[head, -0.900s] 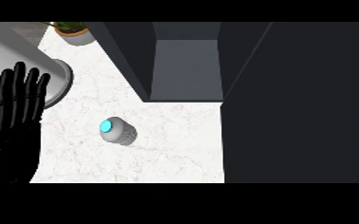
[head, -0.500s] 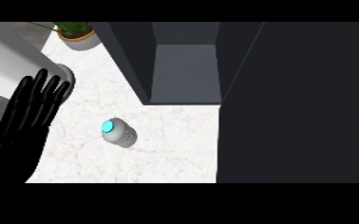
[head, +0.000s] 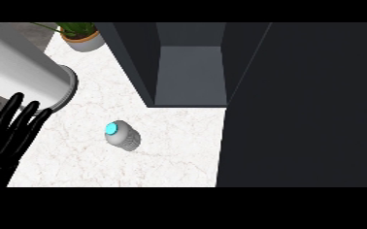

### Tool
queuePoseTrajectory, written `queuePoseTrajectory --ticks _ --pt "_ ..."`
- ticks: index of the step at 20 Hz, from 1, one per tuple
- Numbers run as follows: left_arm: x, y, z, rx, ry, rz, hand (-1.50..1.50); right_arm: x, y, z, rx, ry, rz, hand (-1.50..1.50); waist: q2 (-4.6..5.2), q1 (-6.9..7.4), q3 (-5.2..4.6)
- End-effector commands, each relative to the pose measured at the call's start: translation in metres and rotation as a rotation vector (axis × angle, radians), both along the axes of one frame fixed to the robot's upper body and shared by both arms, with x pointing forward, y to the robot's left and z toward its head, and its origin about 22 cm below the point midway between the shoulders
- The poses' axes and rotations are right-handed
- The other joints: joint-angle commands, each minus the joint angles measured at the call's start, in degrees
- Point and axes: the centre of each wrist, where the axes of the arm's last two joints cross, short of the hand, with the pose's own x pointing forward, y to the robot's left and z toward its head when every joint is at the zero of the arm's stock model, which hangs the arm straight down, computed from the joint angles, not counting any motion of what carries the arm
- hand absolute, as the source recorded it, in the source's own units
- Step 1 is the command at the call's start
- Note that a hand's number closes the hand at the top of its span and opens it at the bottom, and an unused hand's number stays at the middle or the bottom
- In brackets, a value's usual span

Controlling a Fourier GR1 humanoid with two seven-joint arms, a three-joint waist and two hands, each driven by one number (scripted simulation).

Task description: Pick up the bottled water, place it into the cabinet and close the cabinet

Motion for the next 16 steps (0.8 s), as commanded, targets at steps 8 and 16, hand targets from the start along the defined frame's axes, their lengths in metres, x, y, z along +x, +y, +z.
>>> queuePoseTrajectory --ticks 8,16 --pt "-0.007 0.006 -0.005 0.045 0.087 0.012 -1.50 -0.032 0.031 0.019 0.054 -0.004 0.031 -1.50 -0.04 -0.37 -0.03" --pt "0.004 0.011 -0.015 0.154 0.135 -0.003 -1.50 -0.023 0.029 0.025 0.013 0.005 0.027 -1.50 0.04 -0.31 -0.03"
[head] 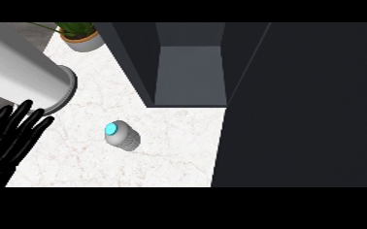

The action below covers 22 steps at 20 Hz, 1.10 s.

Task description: Pick up the bottled water, place it into the cabinet and close the cabinet

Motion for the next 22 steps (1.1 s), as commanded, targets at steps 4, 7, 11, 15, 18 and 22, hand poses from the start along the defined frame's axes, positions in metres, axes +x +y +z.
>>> queuePoseTrajectory --ticks 4,7,11,15,18,22 --pt "0.018 -0.003 -0.034 0.051 0.029 0.000 -1.50 -0.005 0.002 0.002 -0.023 -0.018 -0.008 -1.50 0.02 -0.07 0.00" --pt "0.020 0.005 -0.038 0.042 0.077 0.026 -1.50 -0.019 0.012 0.019 0.003 -0.030 -0.031 -1.50 -0.03 -0.04 -0.04" --pt "0.036 -0.012 -0.071 0.054 0.074 0.055 -1.50 -0.014 0.004 0.009 -0.020 -0.027 -0.022 -1.50 0.02 -0.24 -0.01" --pt "0.045 0.013 -0.097 0.073 0.127 0.045 -1.50 -0.017 0.006 0.014 -0.013 -0.043 -0.002 -1.50 0.05 -0.31 -0.04" --pt "0.062 0.004 -0.118 0.105 0.156 0.076 -1.50 -0.015 0.008 0.020 0.005 -0.035 -0.023 -1.50 0.12 -0.49 -0.06" --pt "0.059 0.023 -0.128 0.115 0.188 0.063 -1.50 -0.020 0.013 0.026 0.009 -0.045 -0.029 -1.50 0.03 -0.25 -0.07"
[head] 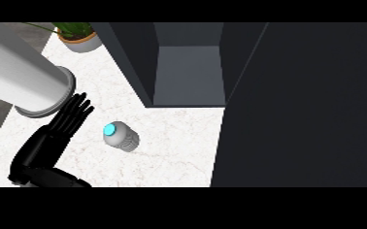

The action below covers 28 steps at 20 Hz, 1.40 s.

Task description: Pick up the bottled water, place it into the cabinet and close the cabinet

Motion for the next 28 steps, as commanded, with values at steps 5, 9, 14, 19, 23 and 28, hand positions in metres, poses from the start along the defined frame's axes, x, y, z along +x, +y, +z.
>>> queuePoseTrajectory --ticks 5,9,14,19,23,28 --pt "0.004 -0.011 -0.069 0.017 0.086 0.004 -1.50 -0.021 -0.004 0.015 -0.040 -0.027 -0.054 -1.50 -0.05 -0.18 -0.01" --pt "0.044 -0.015 -0.078 0.015 0.088 -0.018 -1.50 -0.016 -0.002 0.014 -0.065 -0.045 -0.037 -1.50 0.09 -0.60 -0.04" --pt "0.005 0.002 -0.126 -0.012 0.086 -0.018 -1.50 -0.014 0.004 0.012 -0.036 -0.051 -0.064 -1.50 0.04 -0.26 -0.04" --pt "0.016 -0.001 -0.140 -0.047 0.091 -0.016 -1.50 -0.020 -0.006 0.011 -0.049 -0.062 -0.046 -1.50 0.06 -0.25 -0.01" --pt "0.030 -0.014 -0.148 -0.030 0.059 0.007 -1.50 -0.027 -0.003 0.008 -0.040 -0.050 -0.053 -1.50 0.05 -0.38 -0.02" --pt "0.050 -0.013 -0.145 -0.071 0.021 0.030 -1.50 -0.012 -0.008 0.008 -0.043 -0.051 -0.067 -1.50 0.19 -0.42 -0.03"
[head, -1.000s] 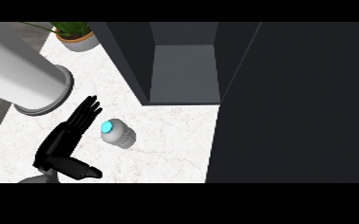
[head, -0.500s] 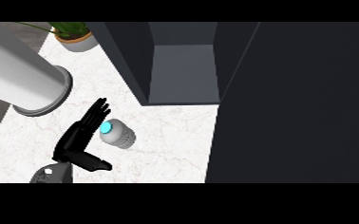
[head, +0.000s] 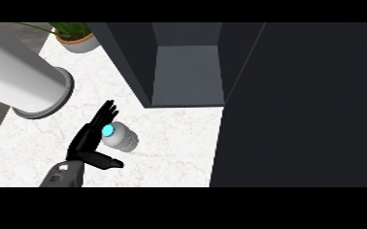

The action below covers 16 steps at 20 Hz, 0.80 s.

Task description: Pick up the bottled water, place it into the cabinet and close the cabinet

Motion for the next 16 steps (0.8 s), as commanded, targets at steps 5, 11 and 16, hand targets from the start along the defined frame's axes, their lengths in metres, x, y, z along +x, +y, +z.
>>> queuePoseTrajectory --ticks 5,11,16 --pt "0.021 -0.017 -0.001 -0.075 -0.063 0.016 -1.50 -0.024 -0.005 0.022 -0.011 -0.065 -0.058 -1.50 -0.07 -0.08 -0.01" --pt "0.023 -0.038 -0.008 -0.149 -0.060 -0.007 1.50 -0.024 -0.009 0.013 -0.035 -0.042 -0.006 -1.50 0.00 -0.52 0.01" --pt "0.029 -0.050 -0.005 -0.128 -0.099 -0.117 1.50 -0.020 -0.009 0.025 -0.024 -0.062 -0.024 -1.50 -0.01 -0.09 0.00"
